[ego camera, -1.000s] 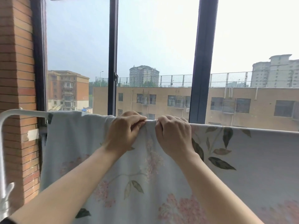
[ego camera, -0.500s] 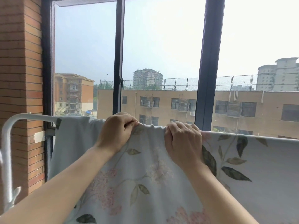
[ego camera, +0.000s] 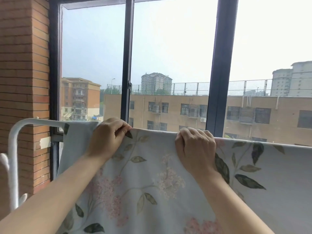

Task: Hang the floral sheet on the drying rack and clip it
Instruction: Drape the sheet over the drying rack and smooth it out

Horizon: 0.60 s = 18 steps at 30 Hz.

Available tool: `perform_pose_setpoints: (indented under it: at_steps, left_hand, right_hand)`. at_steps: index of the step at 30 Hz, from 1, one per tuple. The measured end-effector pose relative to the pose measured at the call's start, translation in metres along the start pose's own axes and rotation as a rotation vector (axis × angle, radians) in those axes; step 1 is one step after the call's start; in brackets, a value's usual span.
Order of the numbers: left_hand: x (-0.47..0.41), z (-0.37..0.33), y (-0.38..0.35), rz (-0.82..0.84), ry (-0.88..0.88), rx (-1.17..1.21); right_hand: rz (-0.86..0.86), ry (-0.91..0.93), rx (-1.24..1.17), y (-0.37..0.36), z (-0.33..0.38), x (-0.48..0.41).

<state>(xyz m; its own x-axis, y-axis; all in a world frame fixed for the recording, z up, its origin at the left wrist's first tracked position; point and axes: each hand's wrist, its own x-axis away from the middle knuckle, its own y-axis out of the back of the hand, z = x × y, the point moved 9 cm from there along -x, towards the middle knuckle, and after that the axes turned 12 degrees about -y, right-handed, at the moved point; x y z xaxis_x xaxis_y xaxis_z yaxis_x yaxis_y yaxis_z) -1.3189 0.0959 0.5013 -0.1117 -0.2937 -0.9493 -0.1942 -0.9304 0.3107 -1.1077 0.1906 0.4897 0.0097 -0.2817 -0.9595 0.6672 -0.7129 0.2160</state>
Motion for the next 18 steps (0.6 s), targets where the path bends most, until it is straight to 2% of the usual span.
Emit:
perform_pose_setpoints:
  at_steps: [8,13,18]
  left_hand:
    - [0.001,0.010,-0.005,-0.017,0.031,-0.015]
    - [0.002,0.007,-0.007,-0.026,0.028,0.005]
    - [0.005,0.007,-0.007,-0.028,0.016,0.036]
  right_hand:
    - [0.140,-0.082,0.020,-0.009,0.008,-0.007]
    - [0.332,0.048,-0.030,-0.033,0.059,-0.009]
    - [0.199,0.027,-0.005,-0.043,0.067,-0.001]
